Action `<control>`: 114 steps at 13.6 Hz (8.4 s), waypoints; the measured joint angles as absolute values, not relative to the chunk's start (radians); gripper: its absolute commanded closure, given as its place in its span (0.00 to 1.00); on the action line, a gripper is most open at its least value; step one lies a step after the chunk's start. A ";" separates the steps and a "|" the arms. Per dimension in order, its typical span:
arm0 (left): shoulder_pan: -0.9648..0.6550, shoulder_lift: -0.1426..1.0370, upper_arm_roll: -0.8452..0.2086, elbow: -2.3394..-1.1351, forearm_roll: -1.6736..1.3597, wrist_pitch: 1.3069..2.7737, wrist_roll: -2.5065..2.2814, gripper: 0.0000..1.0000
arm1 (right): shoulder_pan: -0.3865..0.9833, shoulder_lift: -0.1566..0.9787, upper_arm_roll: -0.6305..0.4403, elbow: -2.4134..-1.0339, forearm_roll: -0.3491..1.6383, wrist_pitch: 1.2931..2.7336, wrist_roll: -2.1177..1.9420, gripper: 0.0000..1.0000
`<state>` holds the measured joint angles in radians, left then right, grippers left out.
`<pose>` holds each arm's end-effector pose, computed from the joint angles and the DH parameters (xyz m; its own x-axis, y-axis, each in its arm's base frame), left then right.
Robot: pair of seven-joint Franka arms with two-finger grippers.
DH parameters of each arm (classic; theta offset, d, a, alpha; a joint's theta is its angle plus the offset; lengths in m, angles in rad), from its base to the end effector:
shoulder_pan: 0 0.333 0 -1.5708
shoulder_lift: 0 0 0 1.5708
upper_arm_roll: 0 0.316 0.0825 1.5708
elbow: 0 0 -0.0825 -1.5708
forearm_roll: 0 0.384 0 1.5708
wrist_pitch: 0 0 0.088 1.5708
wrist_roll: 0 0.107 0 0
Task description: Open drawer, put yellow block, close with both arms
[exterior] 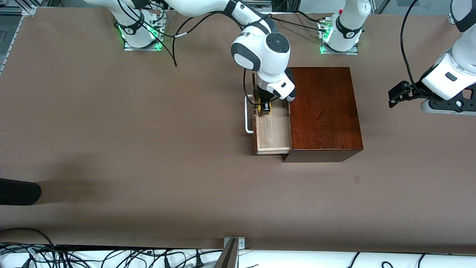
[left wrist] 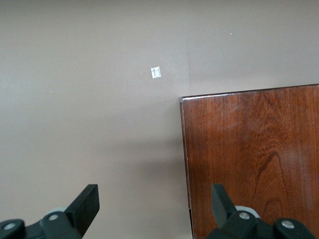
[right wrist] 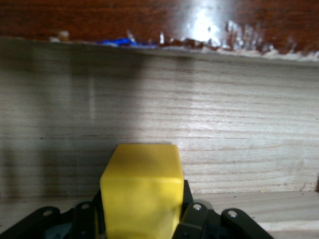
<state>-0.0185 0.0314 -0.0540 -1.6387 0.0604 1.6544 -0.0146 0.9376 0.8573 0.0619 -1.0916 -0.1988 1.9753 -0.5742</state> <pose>0.5680 -0.0348 0.5821 0.9979 -0.0629 -0.0149 -0.0637 -0.9962 -0.0586 0.4405 0.6335 0.3091 -0.0531 0.9971 -0.0548 0.9899 0.0597 0.1284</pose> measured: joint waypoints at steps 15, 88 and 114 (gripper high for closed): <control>-0.030 0.030 -0.063 -1.639 0.060 1.641 -0.012 0.00 | 0.885 0.651 -0.013 -1.029 -0.139 1.801 -0.513 0.00; -0.372 0.637 -0.446 -1.301 0.309 1.548 0.654 0.00 | 0.312 0.151 -0.209 -1.477 0.057 1.628 -0.086 0.00; 0.057 -0.050 -0.087 -1.689 0.089 1.674 -0.004 0.00 | 0.312 0.150 -0.209 -1.477 0.057 1.626 -0.085 0.00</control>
